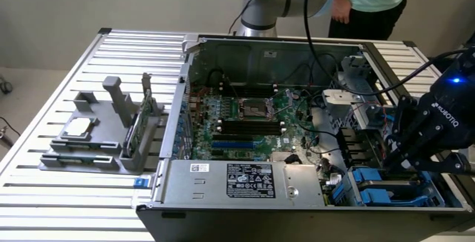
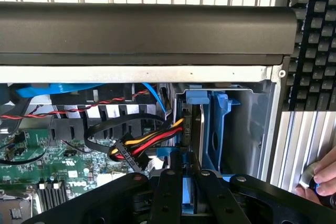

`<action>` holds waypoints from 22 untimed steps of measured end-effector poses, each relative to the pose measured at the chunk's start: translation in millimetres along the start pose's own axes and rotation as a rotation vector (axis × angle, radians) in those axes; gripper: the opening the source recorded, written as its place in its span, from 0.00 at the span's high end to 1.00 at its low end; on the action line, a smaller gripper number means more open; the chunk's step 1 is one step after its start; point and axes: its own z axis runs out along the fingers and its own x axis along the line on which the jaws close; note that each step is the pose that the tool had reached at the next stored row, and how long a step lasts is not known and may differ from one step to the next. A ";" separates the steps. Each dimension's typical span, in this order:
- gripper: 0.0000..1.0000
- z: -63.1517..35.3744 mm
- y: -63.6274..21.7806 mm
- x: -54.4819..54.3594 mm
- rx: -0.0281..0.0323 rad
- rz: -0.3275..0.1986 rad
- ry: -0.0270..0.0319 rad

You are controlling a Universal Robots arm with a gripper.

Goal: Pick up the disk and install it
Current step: 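Insert the second disk wire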

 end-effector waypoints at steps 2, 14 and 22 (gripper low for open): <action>0.84 0.7 0.1 -0.1 -0.0002 -0.003 -0.0001; 0.76 -4.9 -1.5 -0.8 -0.0004 -0.006 0.0010; 0.76 -11.7 -22.7 -2.0 -0.0025 -0.008 0.0128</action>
